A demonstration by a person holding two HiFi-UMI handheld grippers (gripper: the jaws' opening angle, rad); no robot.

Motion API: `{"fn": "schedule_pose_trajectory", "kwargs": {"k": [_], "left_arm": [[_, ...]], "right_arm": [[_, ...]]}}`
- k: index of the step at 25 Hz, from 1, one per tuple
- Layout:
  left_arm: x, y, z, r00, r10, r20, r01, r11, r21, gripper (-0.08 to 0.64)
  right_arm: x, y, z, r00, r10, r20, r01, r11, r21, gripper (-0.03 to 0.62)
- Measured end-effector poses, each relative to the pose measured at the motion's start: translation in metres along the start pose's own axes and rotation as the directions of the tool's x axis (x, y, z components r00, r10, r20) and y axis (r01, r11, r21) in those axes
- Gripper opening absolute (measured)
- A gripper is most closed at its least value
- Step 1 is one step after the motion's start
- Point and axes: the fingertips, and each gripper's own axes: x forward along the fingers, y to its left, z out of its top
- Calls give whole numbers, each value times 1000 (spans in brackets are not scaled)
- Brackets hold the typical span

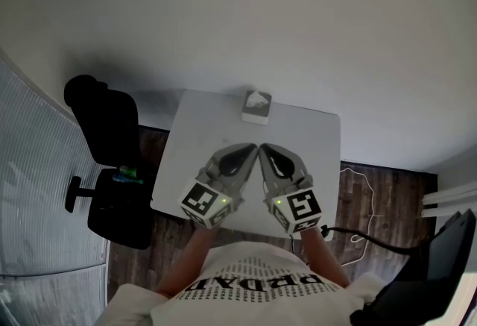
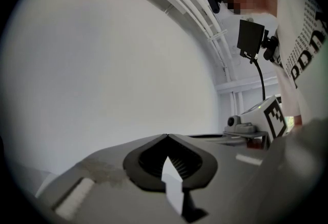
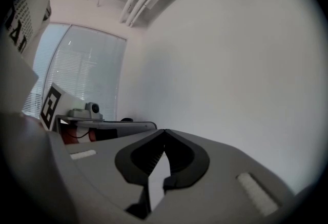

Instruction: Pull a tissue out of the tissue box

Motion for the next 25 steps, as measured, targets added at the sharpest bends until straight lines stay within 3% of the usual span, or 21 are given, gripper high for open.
{"fn": "schedule_pose_trajectory", "kwargs": {"k": [12,25], "left_arm": [[6,34,-9,996,-91,-2,91,995,-29,-9],[21,50,-26,996,-91,-10,90,993,-75,-9]], "right_arm": [[38,-10,-8,994,-106,-23,105,994,-37,8],[56,-29,-23,991,-118,-66,116,992,-47,15]]}}
